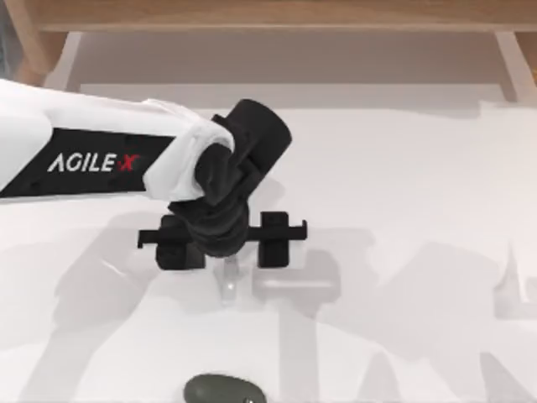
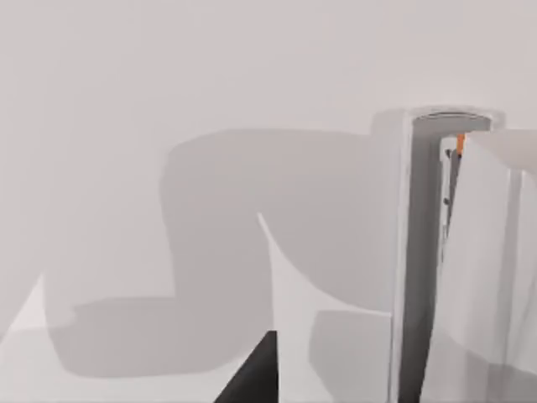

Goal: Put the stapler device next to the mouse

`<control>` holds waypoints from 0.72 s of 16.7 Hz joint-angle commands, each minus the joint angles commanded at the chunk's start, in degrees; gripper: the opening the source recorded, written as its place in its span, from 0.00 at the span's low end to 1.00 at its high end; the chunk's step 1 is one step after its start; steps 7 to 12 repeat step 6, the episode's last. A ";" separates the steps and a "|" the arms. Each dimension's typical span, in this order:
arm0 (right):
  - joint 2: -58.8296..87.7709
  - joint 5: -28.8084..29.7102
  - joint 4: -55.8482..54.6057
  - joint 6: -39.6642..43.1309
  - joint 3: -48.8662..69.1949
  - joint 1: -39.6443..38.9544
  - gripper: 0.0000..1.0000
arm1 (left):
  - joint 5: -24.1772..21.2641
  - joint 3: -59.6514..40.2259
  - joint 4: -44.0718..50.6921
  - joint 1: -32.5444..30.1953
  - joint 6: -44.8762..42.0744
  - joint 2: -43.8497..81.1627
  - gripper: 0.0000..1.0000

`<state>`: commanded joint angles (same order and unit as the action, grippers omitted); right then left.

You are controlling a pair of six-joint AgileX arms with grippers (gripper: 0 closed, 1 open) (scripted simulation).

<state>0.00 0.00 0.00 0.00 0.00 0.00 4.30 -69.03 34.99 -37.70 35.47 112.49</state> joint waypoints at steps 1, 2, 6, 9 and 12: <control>0.00 0.00 0.00 0.00 0.00 0.00 1.00 | 0.00 0.00 0.00 0.00 0.00 0.00 1.00; 0.00 0.00 0.00 0.00 0.00 0.00 1.00 | 0.00 0.00 0.00 0.00 0.00 0.00 1.00; 0.00 0.00 0.00 0.00 0.00 0.00 1.00 | 0.00 0.00 0.00 0.00 0.00 0.00 1.00; 0.00 0.00 0.00 0.00 0.00 0.00 1.00 | 0.00 0.00 0.00 0.00 0.00 0.00 1.00; 0.00 0.00 0.00 0.00 0.00 0.00 1.00 | 0.00 0.00 0.00 0.00 0.00 0.00 1.00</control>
